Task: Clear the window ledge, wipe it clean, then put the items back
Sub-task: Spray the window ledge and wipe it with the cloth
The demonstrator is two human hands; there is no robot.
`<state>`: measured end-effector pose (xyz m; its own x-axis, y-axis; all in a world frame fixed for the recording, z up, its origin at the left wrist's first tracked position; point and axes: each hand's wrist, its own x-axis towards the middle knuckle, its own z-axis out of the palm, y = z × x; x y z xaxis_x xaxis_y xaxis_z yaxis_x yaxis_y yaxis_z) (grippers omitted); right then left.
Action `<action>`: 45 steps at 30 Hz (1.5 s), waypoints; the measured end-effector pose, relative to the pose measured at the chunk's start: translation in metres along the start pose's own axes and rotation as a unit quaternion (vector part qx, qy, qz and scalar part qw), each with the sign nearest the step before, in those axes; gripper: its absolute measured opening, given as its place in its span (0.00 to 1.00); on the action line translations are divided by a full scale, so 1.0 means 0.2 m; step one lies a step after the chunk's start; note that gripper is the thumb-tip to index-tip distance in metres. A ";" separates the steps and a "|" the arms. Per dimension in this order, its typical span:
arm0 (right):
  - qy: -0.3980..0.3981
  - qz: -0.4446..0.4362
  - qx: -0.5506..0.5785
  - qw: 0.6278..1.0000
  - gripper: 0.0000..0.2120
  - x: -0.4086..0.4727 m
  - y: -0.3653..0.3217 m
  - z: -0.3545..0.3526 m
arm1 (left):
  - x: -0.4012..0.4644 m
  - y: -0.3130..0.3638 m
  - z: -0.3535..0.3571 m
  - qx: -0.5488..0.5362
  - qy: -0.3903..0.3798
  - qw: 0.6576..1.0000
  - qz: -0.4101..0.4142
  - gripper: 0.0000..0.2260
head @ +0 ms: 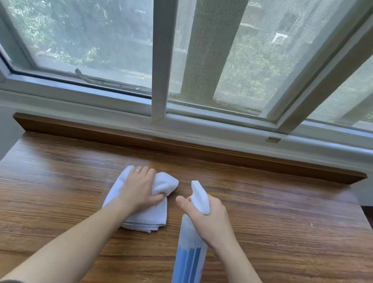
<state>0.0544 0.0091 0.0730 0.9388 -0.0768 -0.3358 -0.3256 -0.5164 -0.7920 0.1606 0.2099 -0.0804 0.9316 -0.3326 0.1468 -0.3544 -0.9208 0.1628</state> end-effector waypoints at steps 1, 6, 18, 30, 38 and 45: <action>-0.002 0.000 -0.001 1.000 0.20 0.00 0.00 0.01 | -0.03 0.00 0.01 -0.001 0.007 1.000 0.000 0.26; -0.012 0.007 -0.001 1.000 0.19 0.00 0.00 0.03 | -0.02 0.02 0.03 -0.001 0.013 1.000 -0.025 0.27; -0.005 0.015 0.005 1.000 0.20 0.03 0.01 -0.03 | 0.39 -0.03 0.02 0.034 -0.074 0.991 -0.103 0.29; 0.002 0.011 -0.018 1.000 0.20 -0.05 0.00 0.00 | 0.16 -0.01 -0.07 0.013 -0.100 0.993 -0.061 0.28; -0.008 0.002 -0.016 1.000 0.22 -0.23 -0.01 0.12 | -0.22 -0.01 -0.10 -0.017 -0.066 0.996 -0.059 0.29; -0.006 0.015 -0.003 1.000 0.22 -0.41 0.01 0.21 | -0.46 0.01 -0.15 -0.015 -0.090 0.994 -0.062 0.32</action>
<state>-0.0275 0.0494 0.0772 0.9270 -0.0821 -0.3660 -0.3532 -0.5196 -0.7780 0.0722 0.2438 -0.0630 0.9668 -0.2500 -0.0538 -0.2350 -0.9516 0.1983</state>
